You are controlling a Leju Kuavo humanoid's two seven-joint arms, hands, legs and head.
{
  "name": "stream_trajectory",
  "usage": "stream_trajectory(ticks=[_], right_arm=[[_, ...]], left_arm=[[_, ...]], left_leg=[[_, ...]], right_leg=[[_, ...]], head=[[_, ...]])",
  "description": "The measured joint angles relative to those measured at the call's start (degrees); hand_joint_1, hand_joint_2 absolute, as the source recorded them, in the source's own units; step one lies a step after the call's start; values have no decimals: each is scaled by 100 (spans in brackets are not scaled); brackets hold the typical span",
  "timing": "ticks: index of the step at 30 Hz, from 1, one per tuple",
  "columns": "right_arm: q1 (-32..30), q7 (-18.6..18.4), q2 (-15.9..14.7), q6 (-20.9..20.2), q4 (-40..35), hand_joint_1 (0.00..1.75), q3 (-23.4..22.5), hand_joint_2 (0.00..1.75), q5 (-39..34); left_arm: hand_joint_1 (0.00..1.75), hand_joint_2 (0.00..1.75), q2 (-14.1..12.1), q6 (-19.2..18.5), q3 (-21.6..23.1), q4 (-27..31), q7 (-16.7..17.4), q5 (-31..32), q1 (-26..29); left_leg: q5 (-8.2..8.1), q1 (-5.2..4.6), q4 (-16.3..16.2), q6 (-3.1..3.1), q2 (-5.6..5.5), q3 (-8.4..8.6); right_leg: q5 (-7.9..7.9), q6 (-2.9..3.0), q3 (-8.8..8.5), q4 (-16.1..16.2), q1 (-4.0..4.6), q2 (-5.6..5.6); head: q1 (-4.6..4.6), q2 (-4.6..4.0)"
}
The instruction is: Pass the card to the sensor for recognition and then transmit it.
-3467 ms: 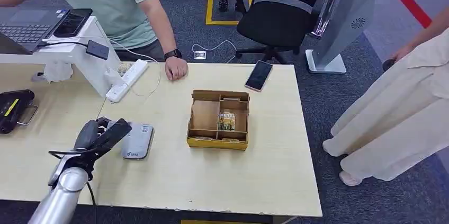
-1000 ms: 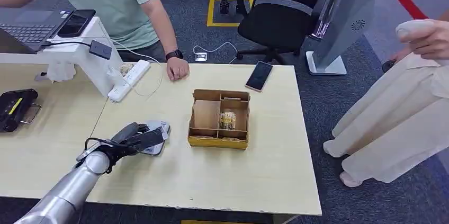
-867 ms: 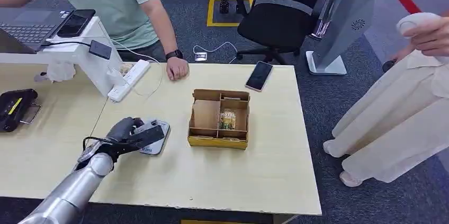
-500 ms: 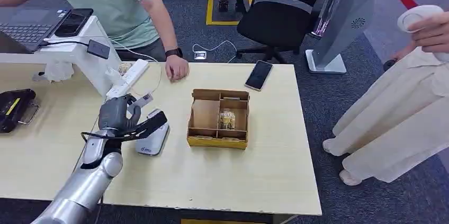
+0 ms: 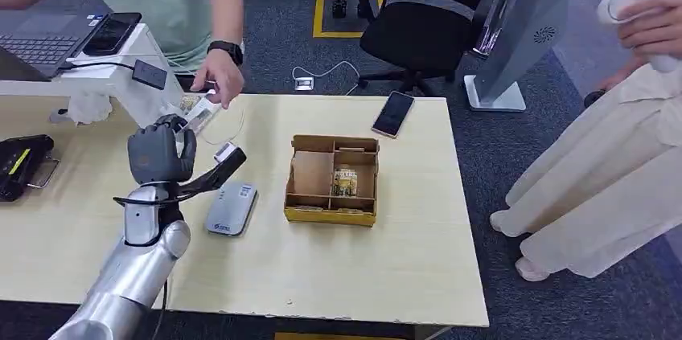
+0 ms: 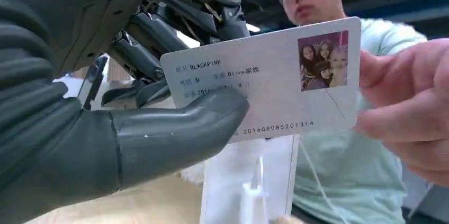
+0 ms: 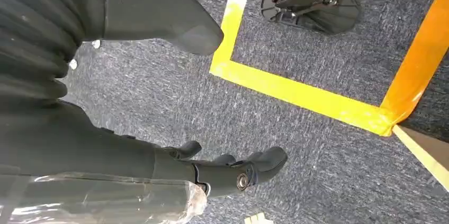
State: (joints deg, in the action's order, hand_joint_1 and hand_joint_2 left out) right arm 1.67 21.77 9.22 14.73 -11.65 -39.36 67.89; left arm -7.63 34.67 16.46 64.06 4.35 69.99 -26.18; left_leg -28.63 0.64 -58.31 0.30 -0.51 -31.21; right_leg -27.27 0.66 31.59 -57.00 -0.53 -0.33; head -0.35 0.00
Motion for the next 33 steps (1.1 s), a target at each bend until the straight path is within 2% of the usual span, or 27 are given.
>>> stream_trajectory(ticks=[6, 16, 28, 29, 30, 33], right_arm=[[0, -2, 4, 0, 4, 0, 0, 175, -2], [-5, -87, 33, 11, 33, 0, 0, 175, 7], [-11, -125, 35, 20, 42, 0, 0, 175, 7], [-12, -125, 35, 20, 42, 0, 0, 175, 7], [-14, -125, 35, 26, 42, 0, 0, 175, 7], [-18, -127, 35, 57, 44, 0, 0, 175, 7]], left_arm=[[175, 175, 74, 33, -83, -39, 9, 63, -69], [175, 175, 212, 280, -212, -195, 160, 520, -221], [175, 175, 302, 376, -234, -223, 15, 365, -220], [73, 175, 302, 387, -238, -221, -22, 343, -213], [0, 175, 304, 404, -251, -206, -79, 328, -196], [0, 175, 332, 457, -359, -52, -245, 363, -106]], left_leg=[[0, 1, 0, 0, 1, 0], [0, 0, 0, 0, 1, -1], [0, 0, 0, 0, 1, -4], [0, 1, 0, 0, 1, -4], [0, 1, 0, 0, 1, -4], [0, 1, 0, 0, 1, -4]], right_leg=[[0, 0, 2, 0, 0, -1], [0, 0, 2, 0, 0, -1], [0, 0, 3, 0, 0, -1], [0, 0, 3, 0, 0, -1], [0, 0, 3, 0, 0, -1], [0, 0, 4, 0, 0, -1]], head=[[0, 0], [0, 0], [0, 0], [0, 0], [0, 0], [0, 0]])
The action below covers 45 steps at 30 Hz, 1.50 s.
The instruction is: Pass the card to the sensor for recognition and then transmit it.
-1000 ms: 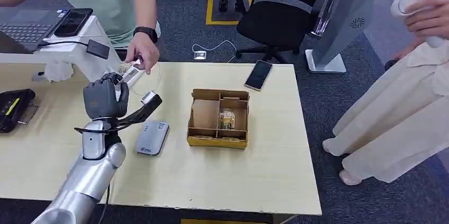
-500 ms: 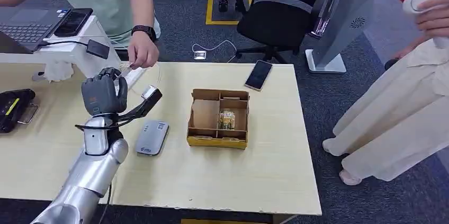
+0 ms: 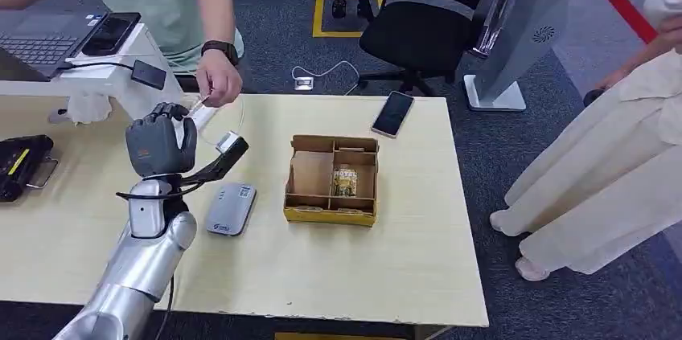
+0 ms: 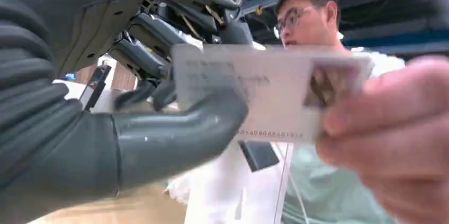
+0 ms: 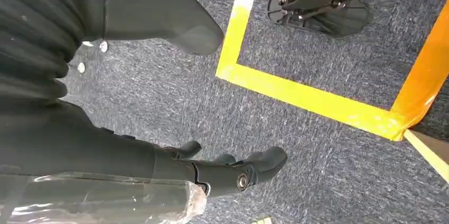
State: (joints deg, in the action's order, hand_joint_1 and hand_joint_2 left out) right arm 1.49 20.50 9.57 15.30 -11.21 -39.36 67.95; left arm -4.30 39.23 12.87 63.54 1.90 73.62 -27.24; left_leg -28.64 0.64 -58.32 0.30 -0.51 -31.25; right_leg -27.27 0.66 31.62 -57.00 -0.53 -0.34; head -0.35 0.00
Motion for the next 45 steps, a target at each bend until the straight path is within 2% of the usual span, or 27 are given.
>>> stream_trajectory(ticks=[10, 11, 17, 26, 27, 35, 38, 45], right_arm=[[-14, 0, 17, 55, 4, 0, 0, 175, 2], [-15, 0, 17, 57, 4, 0, 0, 175, 2], [-22, 0, 17, 57, 4, 0, 0, 175, -7], [-21, 0, 17, 57, 4, 0, 0, 175, -7], [-21, 0, 18, 57, 4, 0, 0, 175, -11], [-23, 18, 17, 57, 4, 0, -2, 175, -28], [-27, 33, 17, 57, 4, 0, -37, 175, -35], [-27, 77, 17, 61, 4, 0, -74, 175, -133]], left_arm=[[0, 175, 291, 20, -704, 658, -643, 332, 277], [0, 0, 328, 20, -800, 735, -710, 363, 303], [0, 0, 443, 20, -1137, 966, -859, 319, 412], [0, 0, 496, 20, -1292, 1077, -896, 341, 487], [0, 175, 496, 20, -1298, 1108, -900, 391, 512], [0, 175, 481, 20, -1302, 1283, -927, 457, 730], [0, 175, 407, 22, -1303, 1458, -927, 415, 1114], [0, 175, 288, 22, -1302, 1613, -927, 444, 1475]], left_leg=[[0, 0, 0, 0, -1, -1], [0, 0, 0, 0, -1, -1], [0, 0, 0, 0, -1, -1], [0, 0, 0, 0, -1, -1], [0, 0, 0, 0, -1, -2], [0, 0, 0, 0, -1, -3], [0, 0, 0, 0, -1, -6], [0, 0, 0, 0, -1, -5]], right_leg=[[0, 0, 0, 0, 0, 1], [0, 0, -1, 0, 0, 0], [0, 0, 0, 0, 0, 1], [0, 0, -1, 0, 0, 1], [0, 0, -1, 0, 0, 1], [0, 0, 0, 0, 0, 1], [-1, 0, 3, 0, 0, 2], [0, 0, 3, 0, 0, 0]], head=[[0, 0], [0, 0], [0, 0], [0, 0], [0, 0], [0, 0], [0, 0], [-2, 0]])
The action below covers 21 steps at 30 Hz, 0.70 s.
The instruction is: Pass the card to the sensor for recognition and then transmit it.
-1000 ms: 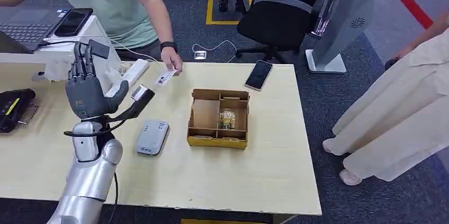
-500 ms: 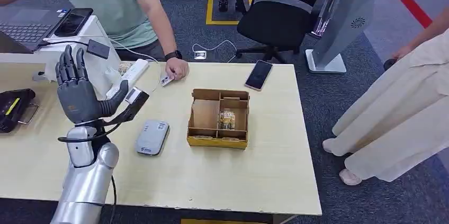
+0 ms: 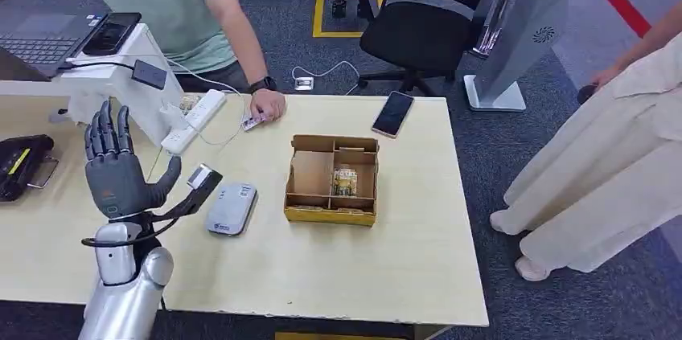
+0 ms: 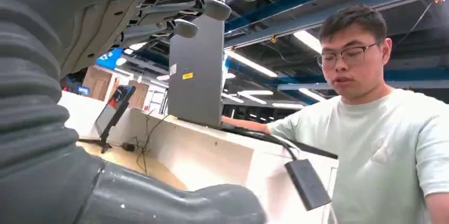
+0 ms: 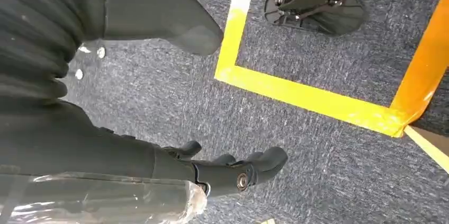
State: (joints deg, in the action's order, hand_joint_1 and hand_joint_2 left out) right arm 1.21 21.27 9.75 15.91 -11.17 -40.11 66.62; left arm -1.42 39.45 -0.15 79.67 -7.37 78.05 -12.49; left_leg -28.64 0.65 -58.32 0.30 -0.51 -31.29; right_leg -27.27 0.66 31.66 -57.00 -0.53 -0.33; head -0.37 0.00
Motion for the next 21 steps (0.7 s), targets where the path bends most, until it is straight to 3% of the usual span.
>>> stream_trajectory(ticks=[15, 21], right_arm=[[-4, 63, 0, 24, 0, 0, -149, 175, -131], [-4, 140, 0, 55, -2, 0, -249, 175, -212]], left_arm=[[0, 175, -66, 0, 0, 577, -35, 219, 598], [0, 175, -190, 0, 74, 736, 133, 496, 907]], left_leg=[[0, 0, 0, 0, -1, -1], [0, 0, 0, 0, 1, -1]], right_leg=[[0, 0, 0, 1, 0, 1], [0, 0, 1, 0, 0, 0]], head=[[2, 0], [0, 0]])
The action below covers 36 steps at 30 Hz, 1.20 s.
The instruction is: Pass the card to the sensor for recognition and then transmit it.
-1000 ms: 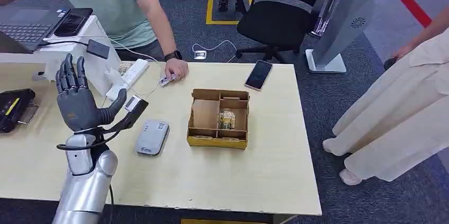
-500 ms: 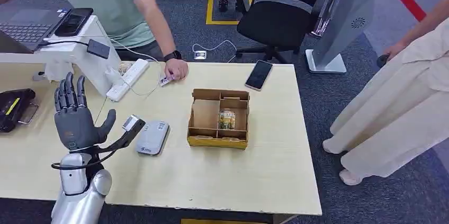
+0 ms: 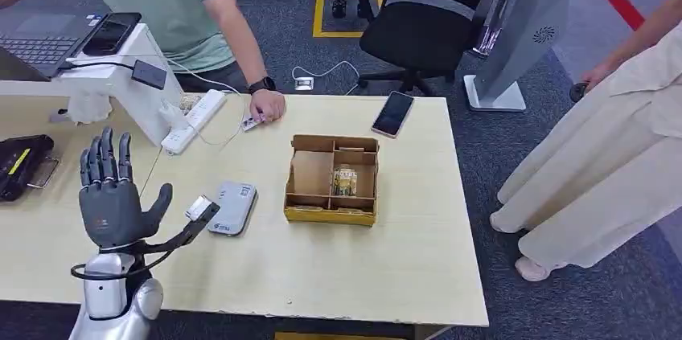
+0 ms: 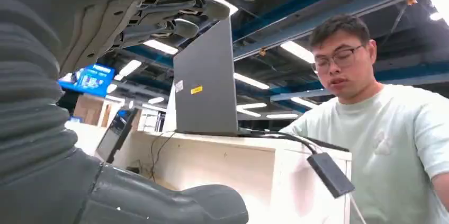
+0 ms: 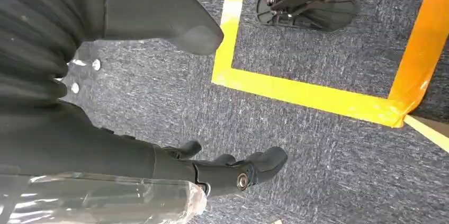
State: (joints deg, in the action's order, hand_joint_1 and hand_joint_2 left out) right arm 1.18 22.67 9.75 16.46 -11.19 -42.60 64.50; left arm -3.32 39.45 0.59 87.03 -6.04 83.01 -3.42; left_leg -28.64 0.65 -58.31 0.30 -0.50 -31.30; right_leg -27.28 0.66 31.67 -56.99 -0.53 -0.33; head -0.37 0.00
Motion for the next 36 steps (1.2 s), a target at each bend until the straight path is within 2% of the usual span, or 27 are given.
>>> stream_trajectory(ticks=[5, 13, 23, 36], right_arm=[[-1, 13, 0, -7, -7, 0, -22, 175, -5], [5, 15, 0, -59, -7, 0, -53, 175, 26], [13, 4, 0, -68, -7, 0, -53, 175, 41], [19, -22, 0, -83, -7, 0, -53, 175, 144]], left_arm=[[0, 175, -114, 0, 199, 72, 217, 280, 283], [0, 175, -376, 0, 835, 33, 549, 658, 375], [0, 175, -645, -11, 1377, -279, 604, 536, 354], [0, 175, -717, -46, 1675, -601, 577, 549, 243]], left_leg=[[0, -1, 0, 0, 0, -2], [0, -1, 0, 0, -1, -3], [0, 0, 0, 0, -1, -4], [0, -1, 0, 0, -1, -4]], right_leg=[[0, 0, 2, 0, 0, 0], [1, -1, 2, 1, 0, 1], [0, 0, 4, 1, 0, 0], [0, -1, 4, 1, 0, 1]], head=[[2, 0], [2, 0], [2, 0], [2, 0]])
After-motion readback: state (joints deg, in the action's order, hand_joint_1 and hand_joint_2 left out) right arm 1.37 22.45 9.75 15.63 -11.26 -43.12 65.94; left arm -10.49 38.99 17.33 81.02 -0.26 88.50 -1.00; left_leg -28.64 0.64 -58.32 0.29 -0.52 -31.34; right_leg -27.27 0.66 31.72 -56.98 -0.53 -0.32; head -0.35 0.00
